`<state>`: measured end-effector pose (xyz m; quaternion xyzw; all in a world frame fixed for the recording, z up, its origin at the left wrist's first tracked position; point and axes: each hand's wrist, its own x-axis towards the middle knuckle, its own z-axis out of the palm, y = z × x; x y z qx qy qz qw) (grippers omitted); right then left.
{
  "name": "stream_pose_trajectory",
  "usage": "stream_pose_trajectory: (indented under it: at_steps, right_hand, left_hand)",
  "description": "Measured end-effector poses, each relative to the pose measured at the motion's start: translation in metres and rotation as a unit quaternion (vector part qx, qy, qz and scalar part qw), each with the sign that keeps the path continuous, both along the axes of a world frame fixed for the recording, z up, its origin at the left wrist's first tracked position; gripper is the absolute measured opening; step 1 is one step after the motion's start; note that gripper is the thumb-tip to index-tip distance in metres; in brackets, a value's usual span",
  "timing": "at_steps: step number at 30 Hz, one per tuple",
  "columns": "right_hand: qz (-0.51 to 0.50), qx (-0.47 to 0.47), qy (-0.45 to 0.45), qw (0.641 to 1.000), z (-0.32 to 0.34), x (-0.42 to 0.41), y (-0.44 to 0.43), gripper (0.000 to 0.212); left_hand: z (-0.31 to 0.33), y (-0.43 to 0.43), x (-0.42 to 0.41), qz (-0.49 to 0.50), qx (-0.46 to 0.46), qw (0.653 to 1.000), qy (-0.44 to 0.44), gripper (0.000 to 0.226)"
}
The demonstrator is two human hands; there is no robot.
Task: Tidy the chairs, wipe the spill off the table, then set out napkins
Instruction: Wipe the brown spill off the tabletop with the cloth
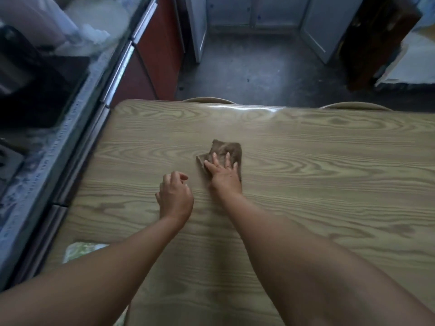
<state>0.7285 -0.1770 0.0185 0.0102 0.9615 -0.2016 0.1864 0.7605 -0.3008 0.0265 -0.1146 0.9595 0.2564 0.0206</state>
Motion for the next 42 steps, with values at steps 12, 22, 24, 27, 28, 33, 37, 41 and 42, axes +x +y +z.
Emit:
stream_pose_trajectory:
  at_steps: [12, 22, 24, 27, 28, 33, 37, 41, 42]
  right_hand:
    - [0.190, -0.048, -0.051, 0.979, 0.015, 0.099, -0.095, 0.054]
    - [-0.012, -0.006, -0.042, 0.999, 0.022, 0.230, 0.049, 0.067]
    - [-0.067, 0.009, -0.044, 0.997, 0.021, 0.252, 0.084, 0.070]
    - [-0.141, 0.038, -0.052, 0.988, 0.017, 0.292, 0.134, 0.074]
    - [-0.161, 0.047, -0.054, 0.984, 0.015, 0.303, 0.144, 0.073]
    - [-0.280, 0.064, -0.082, 0.954, 0.010, 0.330, 0.124, 0.056]
    - [-0.278, 0.050, -0.087, 0.955, 0.015, 0.331, 0.047, 0.051]
    - [-0.206, -0.055, -0.051, 0.976, 0.027, 0.309, -0.022, 0.059]
    - [-0.203, -0.087, -0.050, 0.974, 0.031, 0.302, -0.031, 0.064]
  left_hand:
    - [0.005, -0.086, 0.043, 0.023, 0.026, 0.997, -0.066, 0.026]
    - [0.011, 0.020, 0.133, -0.211, 0.126, 0.962, -0.123, 0.028]
    - [0.012, 0.037, 0.149, -0.229, 0.128, 0.956, -0.130, 0.030]
    - [0.010, 0.058, 0.174, -0.234, 0.127, 0.954, -0.139, 0.031]
    - [0.009, 0.061, 0.180, -0.233, 0.128, 0.954, -0.139, 0.031]
    - [0.011, 0.055, 0.203, -0.221, 0.118, 0.957, -0.146, 0.026]
    - [0.016, 0.025, 0.200, -0.176, 0.097, 0.964, -0.173, 0.025]
    - [0.025, -0.010, 0.188, -0.123, 0.125, 0.958, -0.229, 0.019]
    - [0.027, -0.015, 0.187, -0.093, 0.181, 0.944, -0.261, 0.022]
